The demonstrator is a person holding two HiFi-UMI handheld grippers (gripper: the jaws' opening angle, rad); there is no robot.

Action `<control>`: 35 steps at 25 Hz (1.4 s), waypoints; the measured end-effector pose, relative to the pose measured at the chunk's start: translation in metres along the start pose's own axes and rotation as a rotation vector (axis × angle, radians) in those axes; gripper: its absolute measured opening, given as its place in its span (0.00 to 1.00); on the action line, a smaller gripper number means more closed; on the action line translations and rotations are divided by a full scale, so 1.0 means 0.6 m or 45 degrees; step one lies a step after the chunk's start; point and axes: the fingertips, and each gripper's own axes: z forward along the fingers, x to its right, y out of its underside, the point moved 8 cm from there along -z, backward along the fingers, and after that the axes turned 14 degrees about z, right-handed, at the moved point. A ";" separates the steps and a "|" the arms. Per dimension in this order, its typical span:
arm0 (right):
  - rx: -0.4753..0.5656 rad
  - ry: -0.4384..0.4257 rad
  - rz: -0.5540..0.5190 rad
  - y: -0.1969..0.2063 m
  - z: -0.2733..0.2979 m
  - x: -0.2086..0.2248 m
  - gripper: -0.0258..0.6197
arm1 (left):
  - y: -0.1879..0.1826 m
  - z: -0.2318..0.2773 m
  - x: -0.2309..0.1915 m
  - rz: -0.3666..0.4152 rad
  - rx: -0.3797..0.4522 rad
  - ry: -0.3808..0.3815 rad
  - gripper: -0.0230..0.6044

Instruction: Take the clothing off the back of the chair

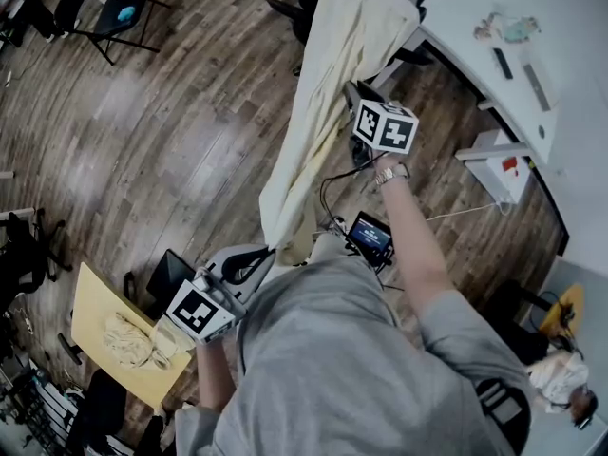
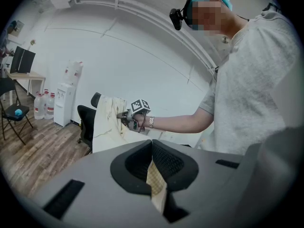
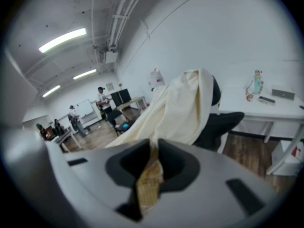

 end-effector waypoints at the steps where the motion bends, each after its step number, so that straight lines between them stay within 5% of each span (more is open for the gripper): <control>1: 0.001 0.003 -0.008 -0.002 -0.001 -0.001 0.15 | 0.003 -0.003 -0.002 -0.006 -0.019 -0.006 0.10; 13: 0.059 0.012 -0.072 -0.010 -0.041 -0.024 0.10 | 0.014 -0.007 -0.025 0.031 -0.085 0.067 0.09; 35: 0.184 0.030 -0.098 -0.005 -0.137 -0.058 0.10 | 0.011 -0.018 -0.040 0.095 -0.013 0.070 0.10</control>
